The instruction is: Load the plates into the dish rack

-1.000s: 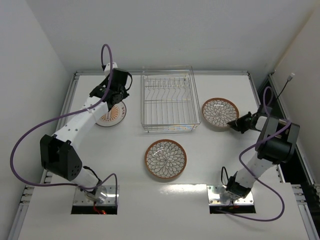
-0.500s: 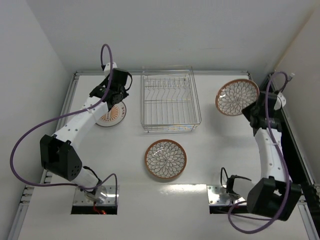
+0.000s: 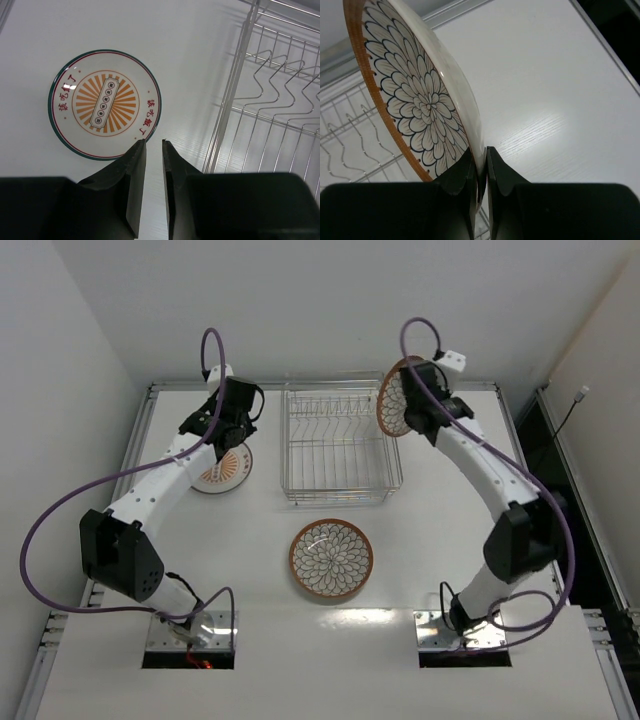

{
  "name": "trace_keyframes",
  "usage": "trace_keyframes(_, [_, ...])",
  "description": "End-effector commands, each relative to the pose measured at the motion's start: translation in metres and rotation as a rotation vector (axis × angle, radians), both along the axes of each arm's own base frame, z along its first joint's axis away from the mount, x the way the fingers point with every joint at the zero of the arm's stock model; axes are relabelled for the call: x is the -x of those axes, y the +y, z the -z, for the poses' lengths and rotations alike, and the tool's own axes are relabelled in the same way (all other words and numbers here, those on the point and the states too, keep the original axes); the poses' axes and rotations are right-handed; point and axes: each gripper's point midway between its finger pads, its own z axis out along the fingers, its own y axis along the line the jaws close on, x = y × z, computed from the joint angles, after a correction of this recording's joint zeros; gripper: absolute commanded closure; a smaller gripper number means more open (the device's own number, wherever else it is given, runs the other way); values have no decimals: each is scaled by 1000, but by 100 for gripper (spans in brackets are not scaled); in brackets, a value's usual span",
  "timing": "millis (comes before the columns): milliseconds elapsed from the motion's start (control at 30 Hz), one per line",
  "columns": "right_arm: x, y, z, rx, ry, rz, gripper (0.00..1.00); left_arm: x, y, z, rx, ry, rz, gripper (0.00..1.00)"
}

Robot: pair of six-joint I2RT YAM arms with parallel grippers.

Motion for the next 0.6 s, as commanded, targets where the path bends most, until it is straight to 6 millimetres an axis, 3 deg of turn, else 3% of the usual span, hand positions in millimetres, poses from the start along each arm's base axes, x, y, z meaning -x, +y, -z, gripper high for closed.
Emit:
trace_keyframes(0, [-21,-4,-73,123,-201,148,100,1,-1,-13,13,-44,-3,83])
trace_keyframes(100, [-34,9,-84,188,-209,152,100,1,-1,-13,13,-44,-3,83])
trace_keyframes(133, [-44,12,-71,207,-187,159,100,1,-3,-12,18,-42,4,83])
trace_keyframes(200, [-53,18,-75,248,-177,151,100,-1,-3,-9,15,-33,4,83])
trace_keyframes(300, [-68,20,-62,308,-145,153,100,-2,-3,-8,12,-26,4,83])
trace_keyframes(433, [-75,28,-56,334,-143,139,100,-1,-5,-7,18,-23,12,83])
trace_keyframes(567, [-81,37,-38,395,-107,139,100,-1,-7,-7,24,-21,19,83])
